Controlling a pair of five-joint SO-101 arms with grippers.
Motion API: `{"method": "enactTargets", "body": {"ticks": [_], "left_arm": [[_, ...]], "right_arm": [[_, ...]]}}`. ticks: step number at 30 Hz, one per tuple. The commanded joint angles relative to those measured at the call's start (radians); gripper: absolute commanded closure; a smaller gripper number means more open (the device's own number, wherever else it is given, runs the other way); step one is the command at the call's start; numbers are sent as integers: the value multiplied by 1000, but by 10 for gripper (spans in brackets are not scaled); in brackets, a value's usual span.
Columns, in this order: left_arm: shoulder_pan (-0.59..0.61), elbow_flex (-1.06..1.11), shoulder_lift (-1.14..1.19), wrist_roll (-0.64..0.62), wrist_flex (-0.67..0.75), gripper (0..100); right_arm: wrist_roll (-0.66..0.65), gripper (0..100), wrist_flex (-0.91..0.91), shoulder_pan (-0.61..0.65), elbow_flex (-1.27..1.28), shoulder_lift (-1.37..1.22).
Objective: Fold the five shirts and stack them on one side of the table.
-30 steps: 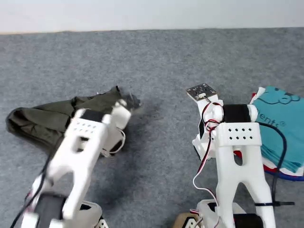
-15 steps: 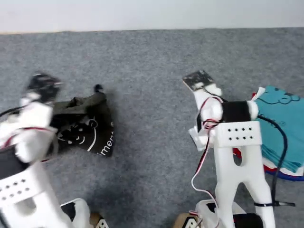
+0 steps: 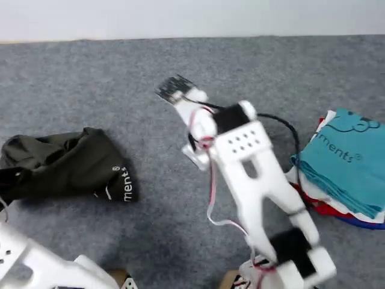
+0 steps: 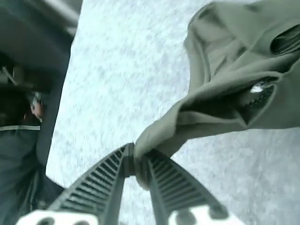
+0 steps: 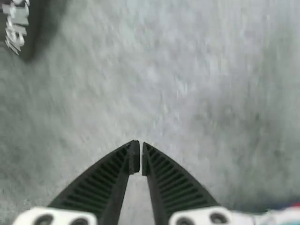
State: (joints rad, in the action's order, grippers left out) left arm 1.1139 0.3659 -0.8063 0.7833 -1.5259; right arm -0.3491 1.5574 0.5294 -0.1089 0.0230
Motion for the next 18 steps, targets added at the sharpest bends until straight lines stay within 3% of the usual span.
{"method": "enactTargets", "body": {"ticks": [1, 5, 18], "left_arm": [[61, -2, -21, 14, 25, 995], [107, 10, -18, 15, 26, 995], [109, 94, -23, 12, 28, 995]], "right_arm": [[8, 894, 47, 59, -304, -171], [9, 821, 90, 131, -592, -400], [3, 818, 79, 312, -1315, -1026]]}}
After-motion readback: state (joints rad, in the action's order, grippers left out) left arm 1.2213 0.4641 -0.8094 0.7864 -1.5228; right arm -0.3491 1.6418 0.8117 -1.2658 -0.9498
